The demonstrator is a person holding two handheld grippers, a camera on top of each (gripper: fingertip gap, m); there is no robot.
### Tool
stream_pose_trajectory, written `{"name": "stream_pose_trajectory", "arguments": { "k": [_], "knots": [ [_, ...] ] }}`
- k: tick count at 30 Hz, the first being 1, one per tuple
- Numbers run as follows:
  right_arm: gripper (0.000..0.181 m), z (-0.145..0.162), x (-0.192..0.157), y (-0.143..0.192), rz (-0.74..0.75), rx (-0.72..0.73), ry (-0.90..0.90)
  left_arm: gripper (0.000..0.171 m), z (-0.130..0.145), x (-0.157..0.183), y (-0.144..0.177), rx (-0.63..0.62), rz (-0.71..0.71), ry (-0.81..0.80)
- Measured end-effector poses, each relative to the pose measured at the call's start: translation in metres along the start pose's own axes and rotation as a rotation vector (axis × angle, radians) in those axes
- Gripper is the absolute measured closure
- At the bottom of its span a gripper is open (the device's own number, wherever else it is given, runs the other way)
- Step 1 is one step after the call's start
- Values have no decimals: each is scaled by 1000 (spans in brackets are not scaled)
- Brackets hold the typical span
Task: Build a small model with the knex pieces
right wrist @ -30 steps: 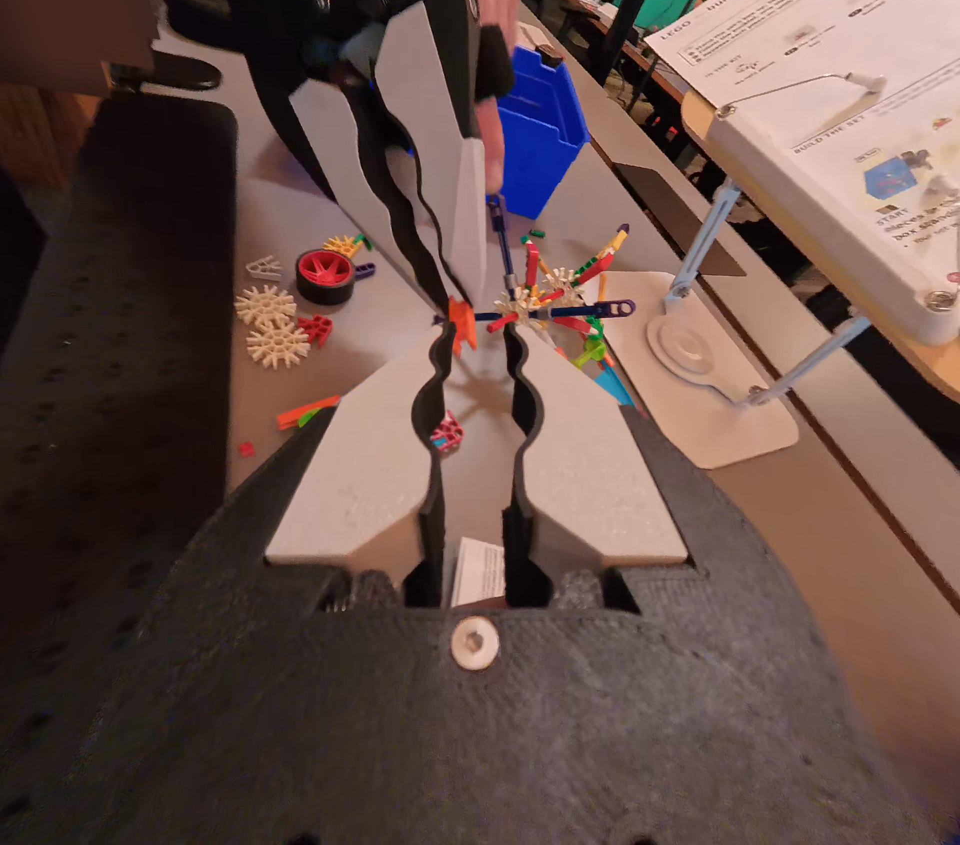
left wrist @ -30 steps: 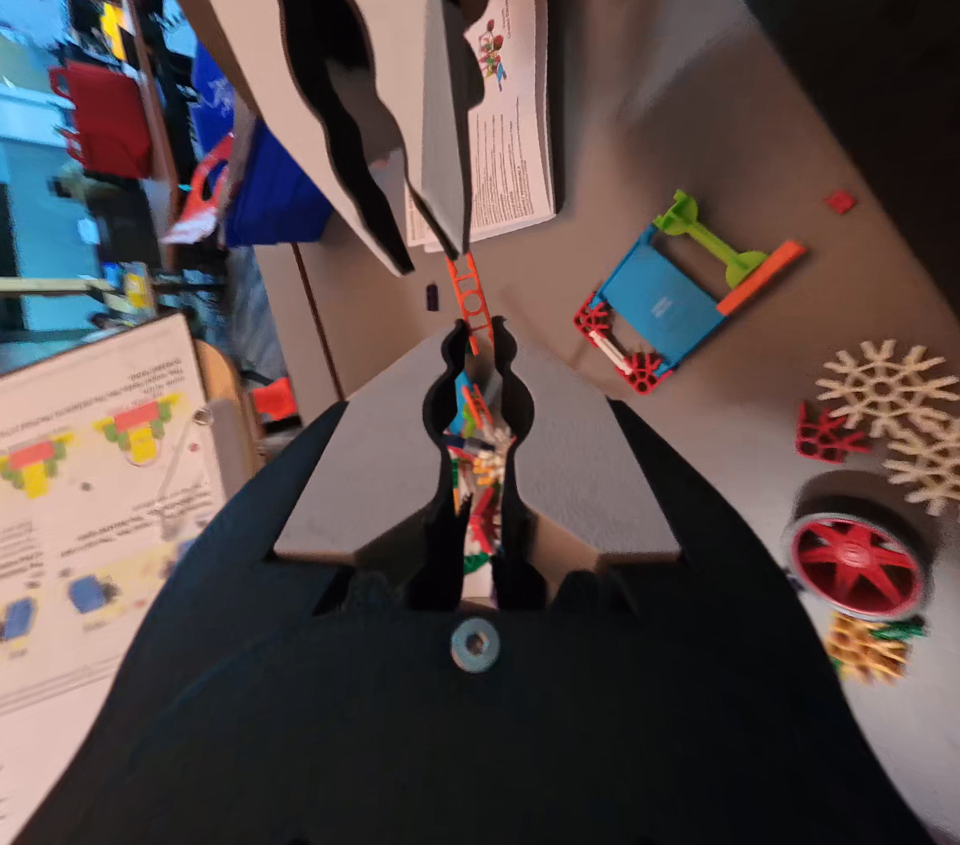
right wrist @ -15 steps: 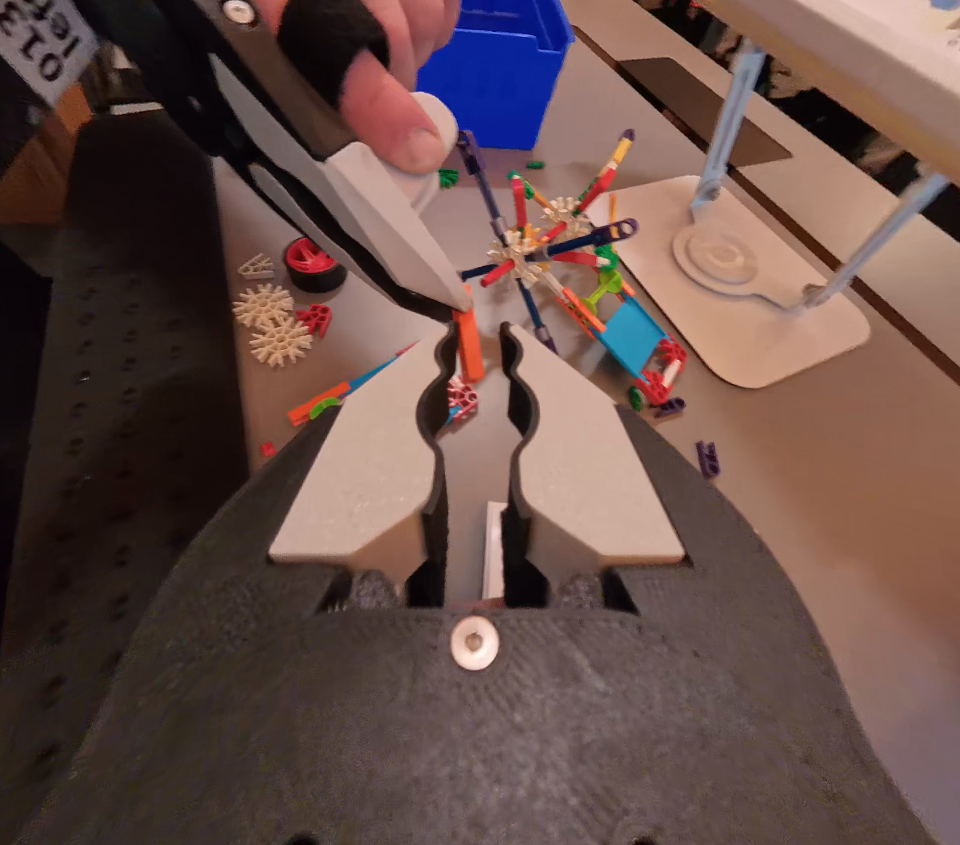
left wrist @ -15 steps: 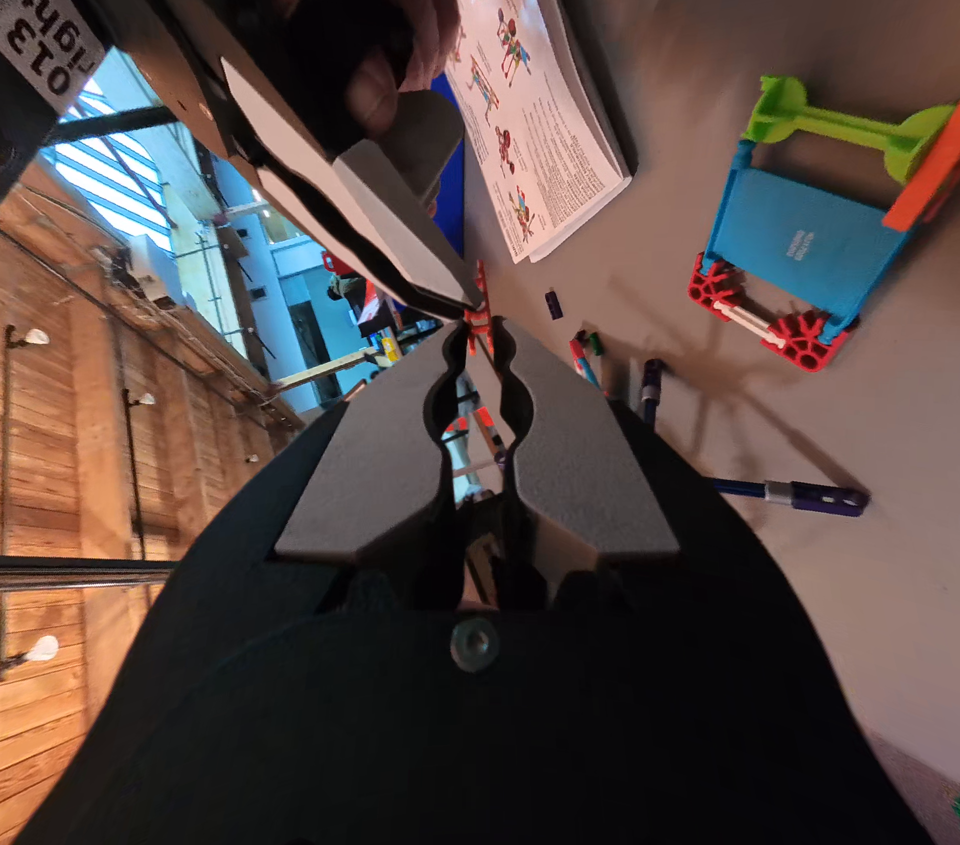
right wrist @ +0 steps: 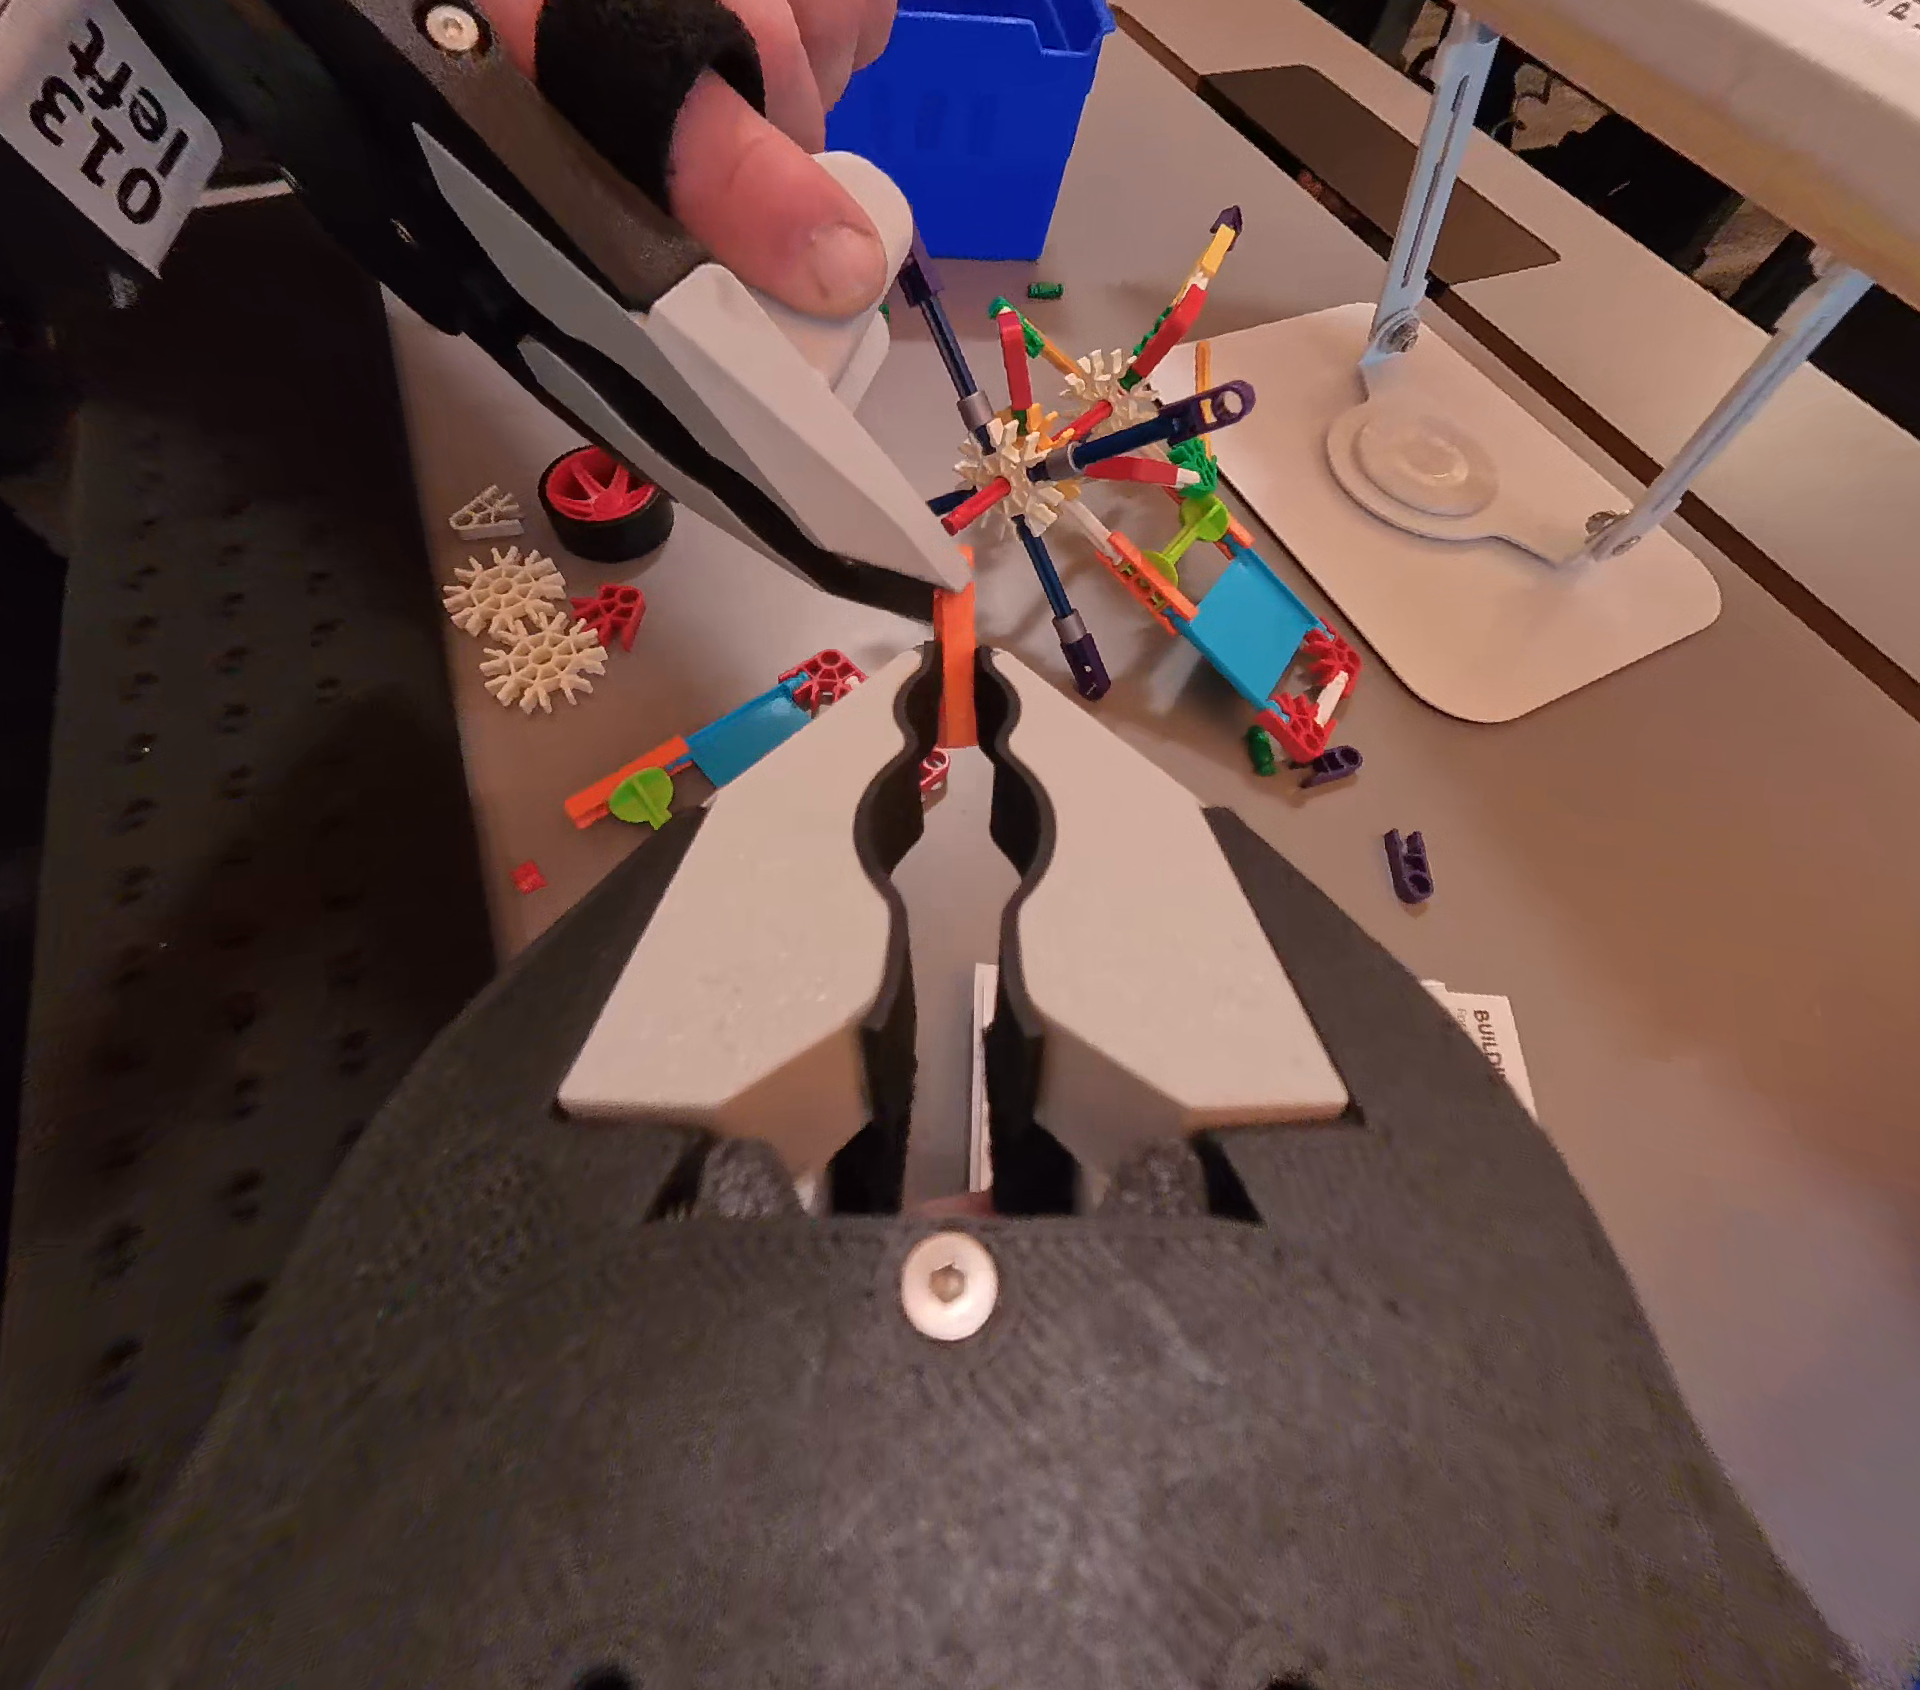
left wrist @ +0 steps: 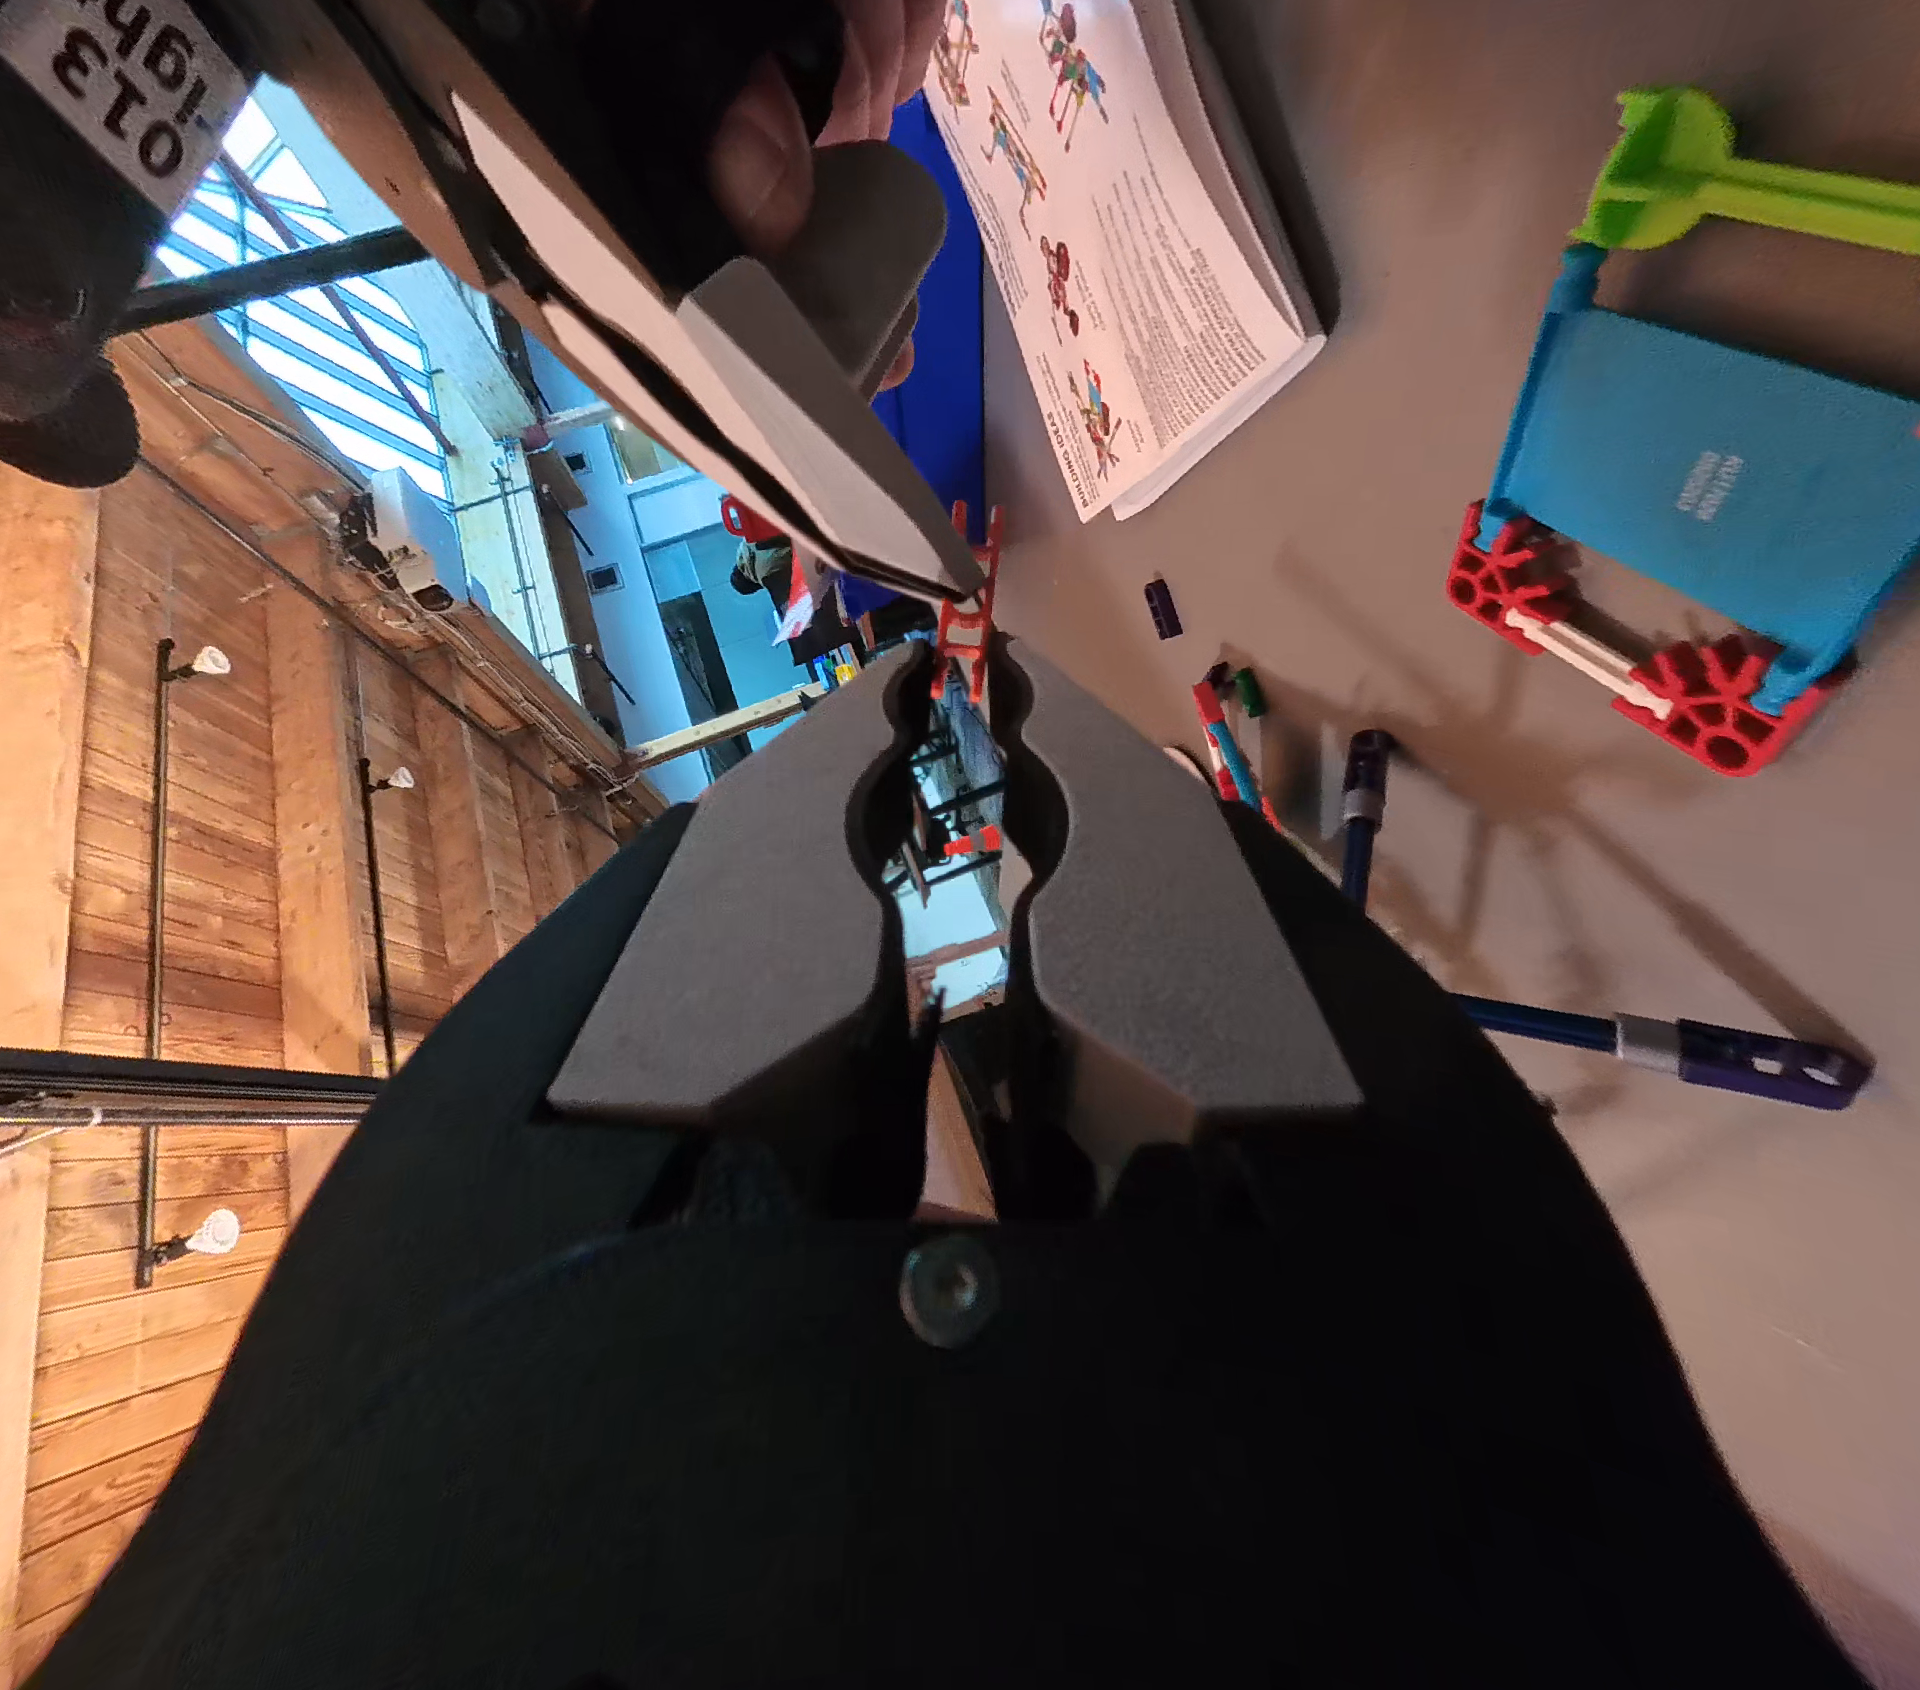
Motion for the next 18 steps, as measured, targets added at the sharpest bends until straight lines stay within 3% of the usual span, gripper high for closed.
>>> {"name": "stream_pose_trajectory", "arguments": {
  "k": [4, 9, 15, 18],
  "knots": [
    [178, 4, 5, 2, 16, -12, -3, 159, 3, -1, -3, -20, -2, 47],
    [178, 14, 14, 9, 22, -34, -48, 129, 9, 6, 8, -51, 56, 120],
    [178, 27, 13, 9, 0, -93, -63, 113, -3, 71, 28, -41, 457, 436],
    [178, 34, 13, 9, -5, -120, -65, 107, -9, 90, 30, -36, 572, 588]
  ]
}}
Point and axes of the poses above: each gripper's, where its closed fingertips meet, y back along the fingers, z out of its underside, x = y × z across the jaws, the point moved 2 cm from there along y, back along the fingers, and after that the axes turned 14 degrees about x, right-handed, at the moved point
